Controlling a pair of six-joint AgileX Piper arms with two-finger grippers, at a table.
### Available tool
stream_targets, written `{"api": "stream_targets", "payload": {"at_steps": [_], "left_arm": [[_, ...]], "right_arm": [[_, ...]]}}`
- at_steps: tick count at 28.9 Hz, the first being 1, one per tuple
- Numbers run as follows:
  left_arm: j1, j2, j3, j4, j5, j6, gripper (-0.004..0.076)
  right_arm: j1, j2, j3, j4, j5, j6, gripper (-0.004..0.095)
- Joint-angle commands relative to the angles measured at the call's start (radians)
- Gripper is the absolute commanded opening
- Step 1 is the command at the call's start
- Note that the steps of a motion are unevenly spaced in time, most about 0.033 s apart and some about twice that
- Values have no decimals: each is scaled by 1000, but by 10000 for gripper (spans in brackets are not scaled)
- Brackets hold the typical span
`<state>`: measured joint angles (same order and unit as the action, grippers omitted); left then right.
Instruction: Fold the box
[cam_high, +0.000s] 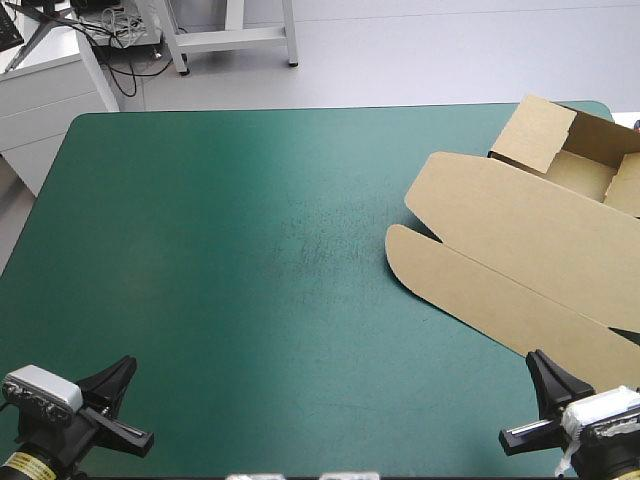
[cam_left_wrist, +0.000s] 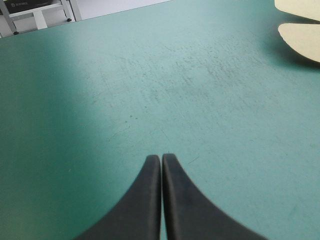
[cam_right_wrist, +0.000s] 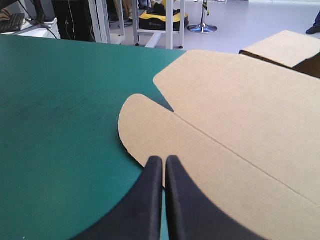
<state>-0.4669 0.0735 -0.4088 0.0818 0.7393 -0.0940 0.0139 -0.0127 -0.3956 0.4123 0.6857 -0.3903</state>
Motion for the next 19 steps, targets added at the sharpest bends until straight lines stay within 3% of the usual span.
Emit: {"api": "stream_targets", "payload": {"at_steps": [1,19], "left_arm": [[-1,13,-23,0,-59,3,-10],[-1,13,-23,6,-58,5,-10]], "right_arm": [[4,-23,-16,10,-39,7,-1],[4,-23,-16,-21,-36,34,-1]]}}
